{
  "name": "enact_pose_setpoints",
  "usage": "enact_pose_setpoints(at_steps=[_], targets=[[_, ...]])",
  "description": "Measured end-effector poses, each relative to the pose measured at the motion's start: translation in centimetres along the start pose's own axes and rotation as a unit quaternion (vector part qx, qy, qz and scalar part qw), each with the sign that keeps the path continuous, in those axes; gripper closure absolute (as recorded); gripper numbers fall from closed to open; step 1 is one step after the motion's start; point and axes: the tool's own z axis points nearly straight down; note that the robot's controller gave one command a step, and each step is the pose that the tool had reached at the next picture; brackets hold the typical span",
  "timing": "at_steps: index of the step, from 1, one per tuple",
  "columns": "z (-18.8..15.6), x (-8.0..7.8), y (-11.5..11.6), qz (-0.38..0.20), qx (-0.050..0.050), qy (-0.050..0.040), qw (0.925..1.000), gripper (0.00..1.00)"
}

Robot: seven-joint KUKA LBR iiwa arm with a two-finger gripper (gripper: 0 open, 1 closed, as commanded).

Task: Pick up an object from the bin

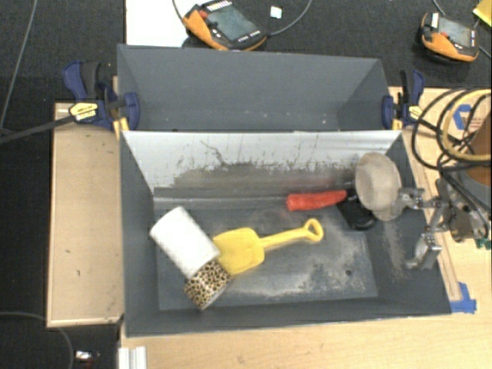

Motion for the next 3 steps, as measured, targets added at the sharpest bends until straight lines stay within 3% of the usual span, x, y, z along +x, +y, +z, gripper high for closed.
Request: enact_pose_setpoints(at_steps=[1,2,3], targets=[[-0.4,-0.2,0.1,-0.003,0.001,-0.0039,1.0000,0.00],[14.0,-0.8,7.4,0.079,0.000,-0.0065,0.9969,0.00],[7.9,-0.9,10.8,0.043,0.003,-0.0149,0.9990,0.00]])
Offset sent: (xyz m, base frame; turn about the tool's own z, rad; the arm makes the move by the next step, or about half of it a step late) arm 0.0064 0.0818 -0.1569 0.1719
